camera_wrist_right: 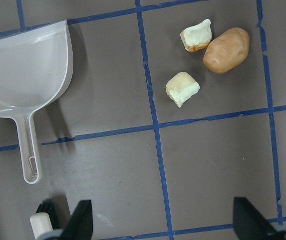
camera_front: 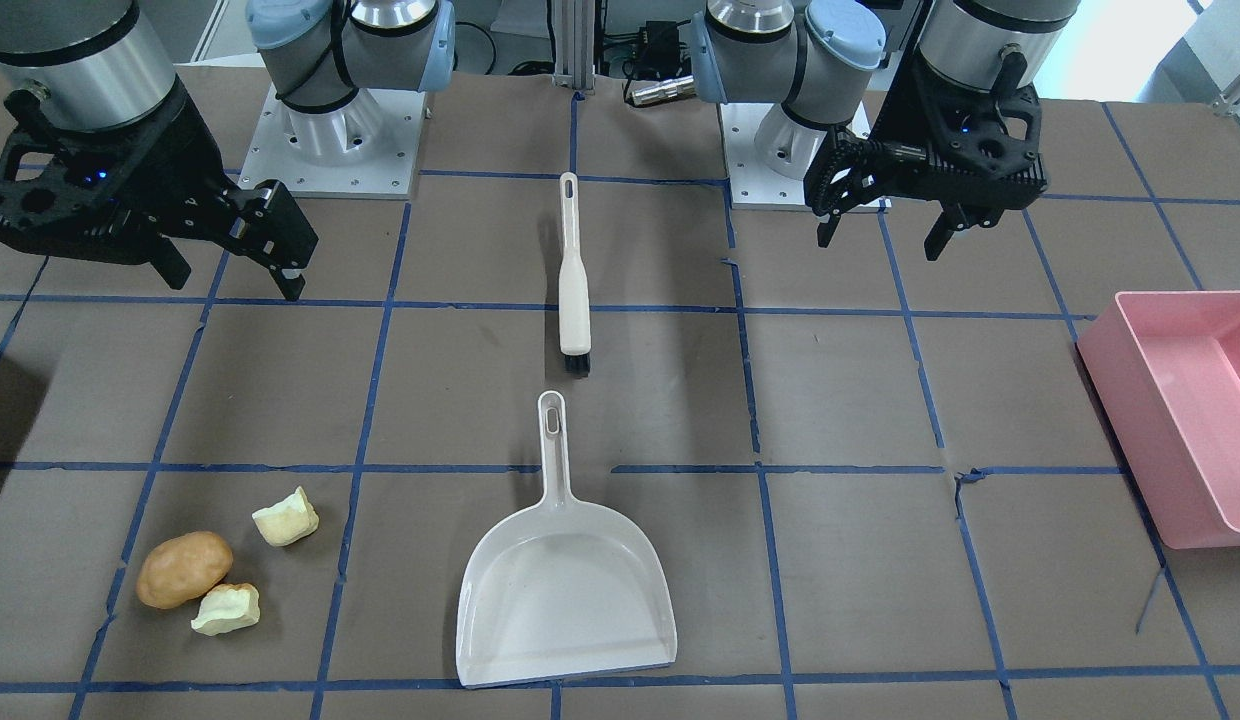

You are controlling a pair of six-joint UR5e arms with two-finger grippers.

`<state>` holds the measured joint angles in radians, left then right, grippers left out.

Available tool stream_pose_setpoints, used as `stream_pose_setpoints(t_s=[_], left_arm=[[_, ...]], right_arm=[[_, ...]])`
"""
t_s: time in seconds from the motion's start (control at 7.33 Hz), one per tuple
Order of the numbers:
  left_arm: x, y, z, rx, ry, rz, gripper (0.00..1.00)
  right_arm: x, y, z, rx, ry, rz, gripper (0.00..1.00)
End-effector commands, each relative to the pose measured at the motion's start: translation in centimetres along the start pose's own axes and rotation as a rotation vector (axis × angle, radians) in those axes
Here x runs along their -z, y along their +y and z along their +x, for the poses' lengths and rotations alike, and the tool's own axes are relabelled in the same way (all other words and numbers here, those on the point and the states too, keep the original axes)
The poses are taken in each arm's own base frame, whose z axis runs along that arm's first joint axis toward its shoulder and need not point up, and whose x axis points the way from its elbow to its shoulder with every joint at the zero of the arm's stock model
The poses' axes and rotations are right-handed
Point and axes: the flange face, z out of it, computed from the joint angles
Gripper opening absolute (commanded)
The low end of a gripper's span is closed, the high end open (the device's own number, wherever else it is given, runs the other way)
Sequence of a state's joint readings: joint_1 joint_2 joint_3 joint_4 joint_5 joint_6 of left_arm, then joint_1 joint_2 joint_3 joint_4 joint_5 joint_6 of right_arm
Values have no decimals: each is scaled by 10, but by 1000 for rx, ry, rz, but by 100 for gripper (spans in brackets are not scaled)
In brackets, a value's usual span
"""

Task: Sweep and dump trash in nearest bin
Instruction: 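Move the left gripper down to the white brush handle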

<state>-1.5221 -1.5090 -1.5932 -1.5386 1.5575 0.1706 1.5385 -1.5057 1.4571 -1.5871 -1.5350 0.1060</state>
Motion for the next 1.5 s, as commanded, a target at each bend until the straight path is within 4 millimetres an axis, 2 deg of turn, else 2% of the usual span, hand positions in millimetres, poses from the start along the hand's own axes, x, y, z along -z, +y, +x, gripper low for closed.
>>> stream_pose_setpoints(t_s=[0.0, 0.27, 0.41, 0.68, 0.82, 0.95, 1.09, 1.23, 1.36], left_arm=[[2, 2, 1, 4, -2, 3, 100], [-1, 5, 3, 48, 5, -9, 100], [-5, 13, 5, 47, 11, -16, 100], [-22, 28, 13, 94, 65, -35, 100], [-29, 26, 15, 112, 70, -54, 100], [-35, 27, 40, 121, 75, -73, 100], [-47, 40, 86, 94, 63, -107, 100], [-71, 55, 128, 103, 43, -109, 100], [-101, 66, 153, 96, 42, -116, 100]], right_arm=[[-1, 0, 0, 0, 1, -2, 100], [-1, 1, -1, 3, 1, -2, 100], [-2, 2, -1, 3, 1, -7, 100], [-8, 5, 0, 3, 4, -19, 100], [-9, 6, 0, 2, 4, -22, 100], [-8, 6, 0, 3, 4, -19, 100], [-8, 6, 0, 1, 4, -17, 100], [-9, 6, 0, 1, 6, -20, 100], [-10, 6, 1, 1, 8, -24, 100]])
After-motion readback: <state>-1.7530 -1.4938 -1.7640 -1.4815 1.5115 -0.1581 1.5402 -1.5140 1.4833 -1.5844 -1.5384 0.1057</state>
